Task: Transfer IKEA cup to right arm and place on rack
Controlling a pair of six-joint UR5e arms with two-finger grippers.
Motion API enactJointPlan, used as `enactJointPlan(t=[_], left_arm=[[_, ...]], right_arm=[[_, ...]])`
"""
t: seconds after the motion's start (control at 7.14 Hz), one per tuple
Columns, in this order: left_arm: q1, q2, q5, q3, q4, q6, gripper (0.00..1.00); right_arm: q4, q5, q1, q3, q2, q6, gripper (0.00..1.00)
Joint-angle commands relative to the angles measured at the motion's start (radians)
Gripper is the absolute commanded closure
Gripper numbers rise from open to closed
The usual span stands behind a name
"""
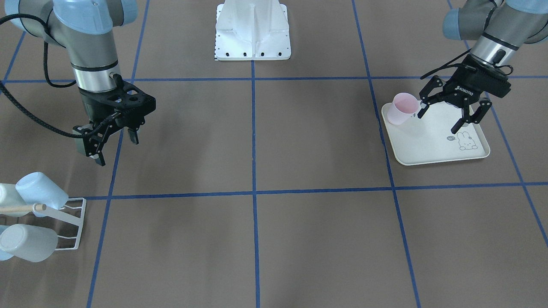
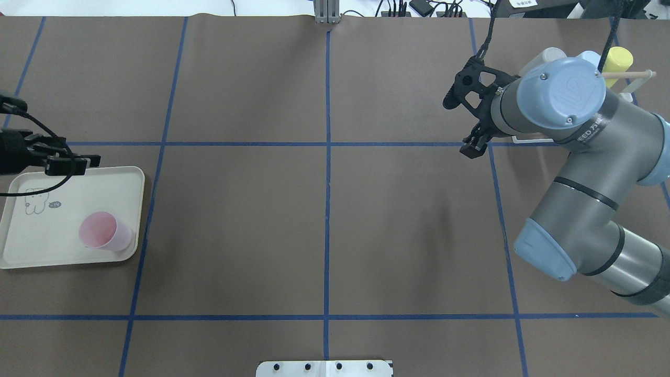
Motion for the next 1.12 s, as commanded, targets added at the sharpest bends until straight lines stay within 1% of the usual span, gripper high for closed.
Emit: enactJointPlan(t=[0.0,0.14,0.42,0.56,0.7,0.84,0.98], left_arm=[[0.028,0.068,0.018,0.001,-0.036,-0.003,0.0],[0.072,0.091,0.059,0.001,-0.038,-0.009,0.0],[0.165,0.105,0.064,0.001,-0.038,-0.102,0.0],[0.195,0.11,0.067,0.001,-0.039,-0.117,0.0],[0.202,0.121,0.076,0.001,-0.039,-0.117,0.05],[0.209,0.131,0.099,0.003,-0.041,-0.118,0.29],[0.21,0.133,0.101,0.005,-0.041,-0.118,0.58]], right_arm=[[0.094,0.068,-0.001,-0.004,-0.006,0.147,0.02],[0.094,0.068,-0.003,-0.008,-0.006,0.147,0.02],[0.099,0.066,-0.003,-0.022,-0.006,0.147,0.02],[0.1,0.066,-0.003,-0.022,-0.006,0.147,0.01],[0.1,0.066,-0.003,-0.022,-0.006,0.145,0.01],[0.1,0.066,-0.003,-0.022,-0.006,0.147,0.01],[0.1,0.066,-0.003,-0.022,-0.006,0.147,0.01]])
